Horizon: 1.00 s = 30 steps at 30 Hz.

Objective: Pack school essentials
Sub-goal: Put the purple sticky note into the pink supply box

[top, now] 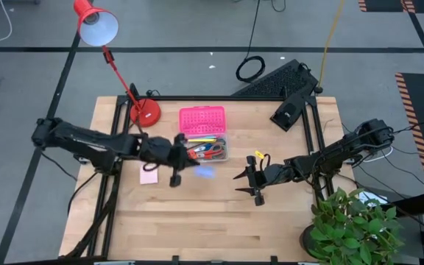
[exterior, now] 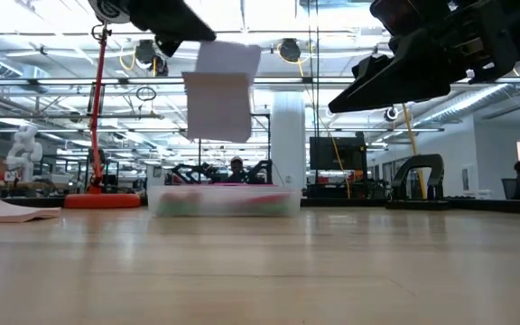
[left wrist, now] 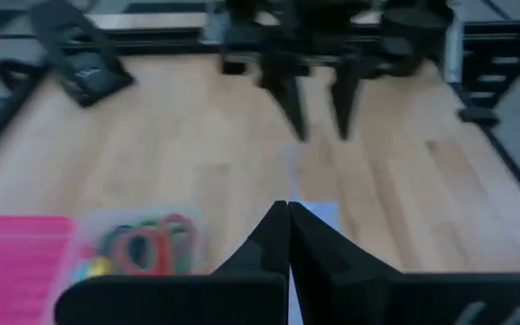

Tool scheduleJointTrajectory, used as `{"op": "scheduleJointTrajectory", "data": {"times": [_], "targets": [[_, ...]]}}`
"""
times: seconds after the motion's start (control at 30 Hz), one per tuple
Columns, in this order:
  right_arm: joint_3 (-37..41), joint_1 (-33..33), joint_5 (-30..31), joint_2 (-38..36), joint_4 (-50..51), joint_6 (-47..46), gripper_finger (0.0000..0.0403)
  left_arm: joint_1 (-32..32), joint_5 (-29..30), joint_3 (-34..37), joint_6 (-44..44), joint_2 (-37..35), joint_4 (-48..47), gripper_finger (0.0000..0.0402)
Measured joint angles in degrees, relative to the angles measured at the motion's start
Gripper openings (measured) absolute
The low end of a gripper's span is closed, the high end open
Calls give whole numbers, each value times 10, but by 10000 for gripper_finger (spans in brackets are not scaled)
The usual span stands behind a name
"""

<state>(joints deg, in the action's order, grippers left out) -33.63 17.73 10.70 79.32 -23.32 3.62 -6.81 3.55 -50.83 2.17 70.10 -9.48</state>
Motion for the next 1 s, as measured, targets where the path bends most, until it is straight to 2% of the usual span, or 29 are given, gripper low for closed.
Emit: {"op": "scheduleJointTrajectory", "data": {"times": [0.33,0.47,0.73,0.83,1.0], "targets": [[0,0,0,0,-1,0,185,103,-5,0,-46,-63,-50,1],[0,0,0,0,-1,0,185,138,-28,0,-55,-68,-56,1],[0,0,0,0,0,0,185,198,-42,0,-66,-46,-70,1],[0,0,0,0,0,0,185,208,-64,0,-66,-32,-69,1],[0,-1,0,0,0,0,185,217,-67,0,-82,-7,-72,1]]}}
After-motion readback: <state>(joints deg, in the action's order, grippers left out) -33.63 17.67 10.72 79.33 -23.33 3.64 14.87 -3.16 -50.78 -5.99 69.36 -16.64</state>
